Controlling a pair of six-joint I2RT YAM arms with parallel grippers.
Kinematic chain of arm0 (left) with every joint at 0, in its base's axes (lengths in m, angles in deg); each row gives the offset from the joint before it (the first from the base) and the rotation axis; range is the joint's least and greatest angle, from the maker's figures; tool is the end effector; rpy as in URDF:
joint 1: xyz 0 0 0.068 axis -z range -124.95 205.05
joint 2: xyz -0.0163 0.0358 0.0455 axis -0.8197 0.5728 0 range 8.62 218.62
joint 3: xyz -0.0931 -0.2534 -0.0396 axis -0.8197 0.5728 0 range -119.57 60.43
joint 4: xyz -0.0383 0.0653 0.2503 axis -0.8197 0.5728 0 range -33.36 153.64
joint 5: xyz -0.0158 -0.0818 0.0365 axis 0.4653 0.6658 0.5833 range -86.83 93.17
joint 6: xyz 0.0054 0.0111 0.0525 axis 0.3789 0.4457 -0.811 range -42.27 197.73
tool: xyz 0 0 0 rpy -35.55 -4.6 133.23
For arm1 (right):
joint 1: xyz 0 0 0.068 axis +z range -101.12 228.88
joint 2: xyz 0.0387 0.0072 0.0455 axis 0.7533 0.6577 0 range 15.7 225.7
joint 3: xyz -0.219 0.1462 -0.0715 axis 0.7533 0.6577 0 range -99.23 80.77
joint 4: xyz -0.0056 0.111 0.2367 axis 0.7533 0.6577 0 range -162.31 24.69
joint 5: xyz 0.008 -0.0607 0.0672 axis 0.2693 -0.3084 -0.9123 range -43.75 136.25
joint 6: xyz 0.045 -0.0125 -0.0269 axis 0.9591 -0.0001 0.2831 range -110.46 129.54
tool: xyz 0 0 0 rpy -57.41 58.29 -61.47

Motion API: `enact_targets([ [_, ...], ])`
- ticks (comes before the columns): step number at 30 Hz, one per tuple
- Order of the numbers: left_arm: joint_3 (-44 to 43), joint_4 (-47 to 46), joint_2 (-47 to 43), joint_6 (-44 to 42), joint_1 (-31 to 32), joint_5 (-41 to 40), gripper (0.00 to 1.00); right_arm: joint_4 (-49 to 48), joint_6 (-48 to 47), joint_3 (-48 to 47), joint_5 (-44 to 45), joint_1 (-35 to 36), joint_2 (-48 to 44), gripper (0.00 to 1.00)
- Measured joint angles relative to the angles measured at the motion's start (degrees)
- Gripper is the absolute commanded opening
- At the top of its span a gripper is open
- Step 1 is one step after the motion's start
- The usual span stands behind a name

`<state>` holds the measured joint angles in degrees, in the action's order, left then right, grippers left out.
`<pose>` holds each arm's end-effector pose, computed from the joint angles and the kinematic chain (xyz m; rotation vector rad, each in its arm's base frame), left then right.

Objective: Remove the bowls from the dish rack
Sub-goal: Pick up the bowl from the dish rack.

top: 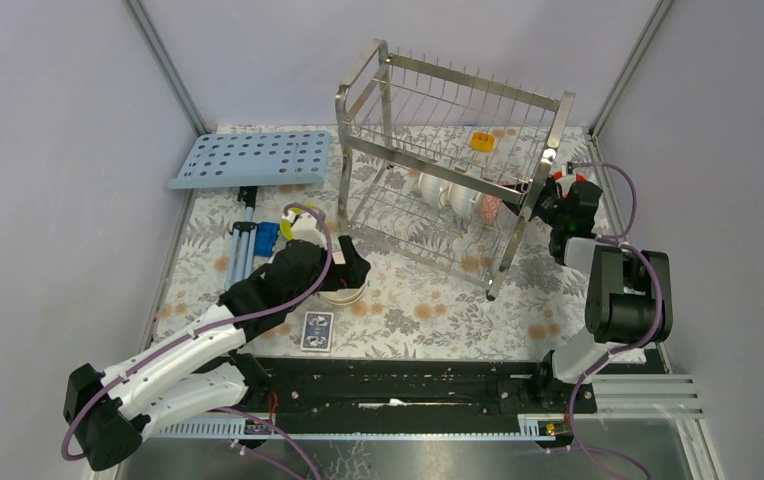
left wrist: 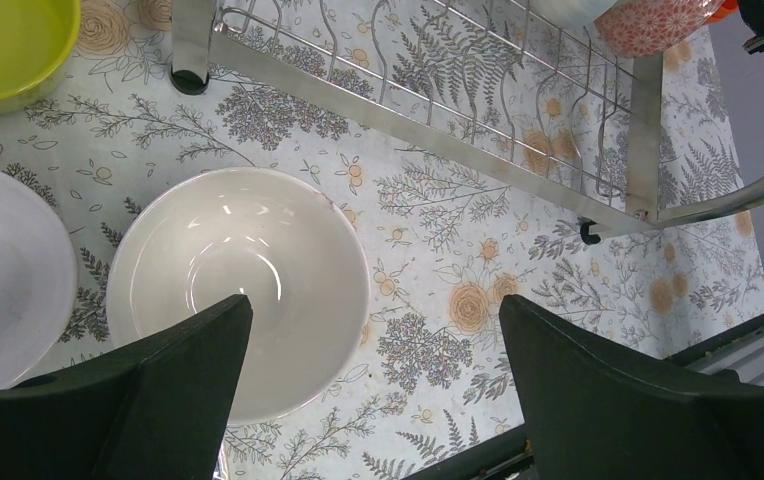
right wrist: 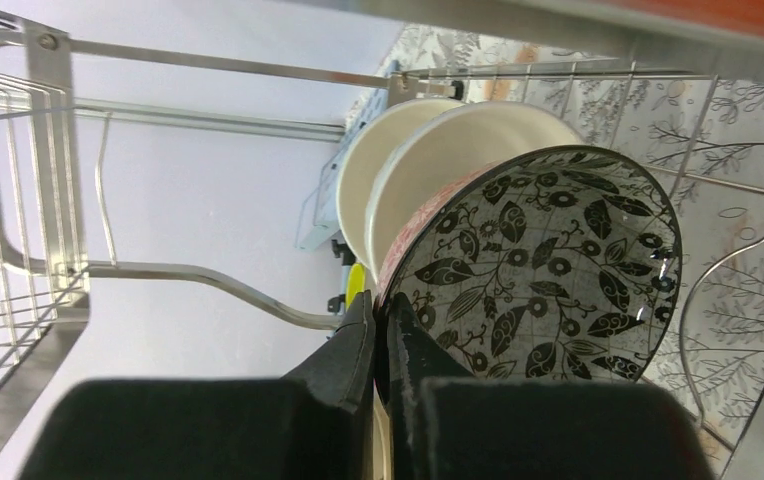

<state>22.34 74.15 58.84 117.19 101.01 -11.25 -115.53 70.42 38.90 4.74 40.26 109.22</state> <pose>0.1436 -0.1359 0.2699 -0.0360 2.1356 -0.6421 0.3346 -0.0269 0.2073 0.5321 1.7805 1.2722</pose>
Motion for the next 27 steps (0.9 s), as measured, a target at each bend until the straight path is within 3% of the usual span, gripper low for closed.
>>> enact_targets([
  [9, 0.0, 0.0, -0.2, 0.0, 0.0, -0.1, 0.99, -19.2, 11.7, 6.2, -0.1, -2.1, 3.2, 0.00],
  [15, 0.0, 0.1, -0.7, 0.0, 0.0, -0.3, 0.99, -25.6, 16.2, 7.0, 0.0, -2.8, 3.1, 0.00],
  [21, 0.0, 0.7, -0.9, 0.0, 0.0, -0.6, 0.99, -21.3, 15.6, 7.0, 0.5, -3.1, -2.5, 0.00],
  [27, -0.1, 2.2, -2.2, -0.2, 0.0, -1.1, 0.99, -4.6, 7.9, 6.8, 4.8, -3.5, -18.1, 0.00],
])
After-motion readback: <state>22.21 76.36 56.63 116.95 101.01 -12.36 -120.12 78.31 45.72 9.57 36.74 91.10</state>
